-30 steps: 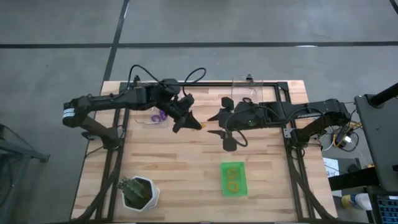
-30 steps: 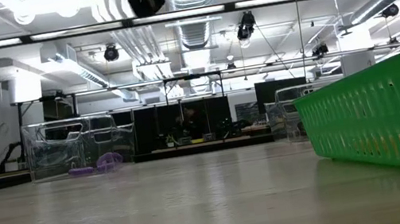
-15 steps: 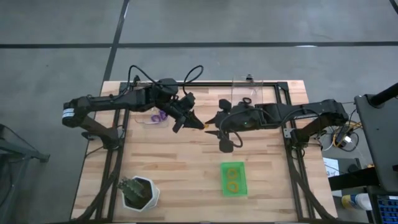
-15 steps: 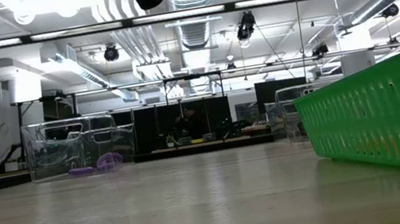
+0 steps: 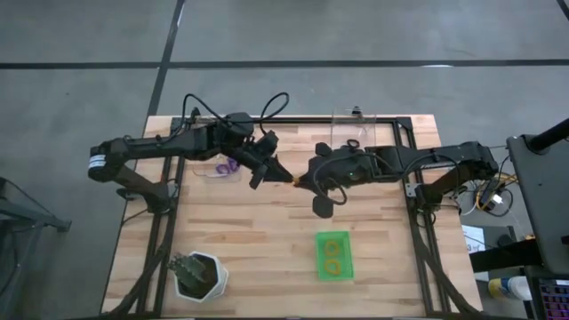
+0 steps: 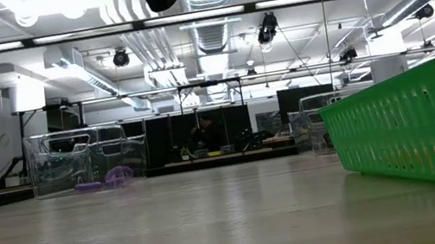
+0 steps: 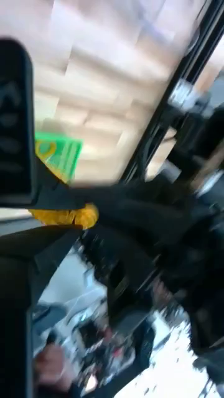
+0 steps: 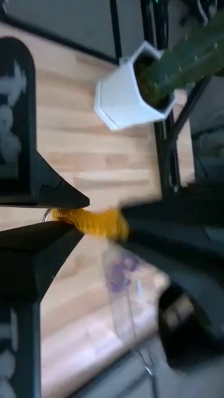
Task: Sort spring keychains
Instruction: Put the yellow spring keychain into the green bin
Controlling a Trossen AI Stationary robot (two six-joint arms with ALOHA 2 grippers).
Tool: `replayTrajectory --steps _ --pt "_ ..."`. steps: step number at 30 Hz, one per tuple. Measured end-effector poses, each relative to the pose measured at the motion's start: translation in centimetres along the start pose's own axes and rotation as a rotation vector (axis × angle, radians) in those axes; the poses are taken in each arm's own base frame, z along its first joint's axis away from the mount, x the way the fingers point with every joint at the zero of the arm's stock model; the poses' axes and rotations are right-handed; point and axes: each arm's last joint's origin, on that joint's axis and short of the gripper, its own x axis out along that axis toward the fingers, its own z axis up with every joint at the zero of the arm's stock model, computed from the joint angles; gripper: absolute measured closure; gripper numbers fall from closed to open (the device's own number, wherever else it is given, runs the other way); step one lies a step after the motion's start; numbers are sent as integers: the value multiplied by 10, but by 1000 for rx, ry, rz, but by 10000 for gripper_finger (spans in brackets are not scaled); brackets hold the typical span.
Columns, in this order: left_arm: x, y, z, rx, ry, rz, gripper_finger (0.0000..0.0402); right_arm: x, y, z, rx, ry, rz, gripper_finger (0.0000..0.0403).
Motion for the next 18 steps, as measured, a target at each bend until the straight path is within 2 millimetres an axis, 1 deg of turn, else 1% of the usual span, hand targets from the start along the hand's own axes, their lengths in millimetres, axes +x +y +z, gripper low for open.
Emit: replayTrajectory --steps 4,7,10,14,18 --pt "0 4 2 42 -47 84 327 0 2 -4 65 48 62 383" --pt "-1 6 3 72 -80 147 293 -1 2 -9 109 112 82 383" --pt "-1 8 2 82 -88 181 269 -1 2 -15 161 174 83 383" --pt "-1 9 3 147 -95 221 257 -4 4 -24 265 304 165 383" --pt "-2 12 3 157 -126 306 255 -6 9 -35 351 431 202 383"
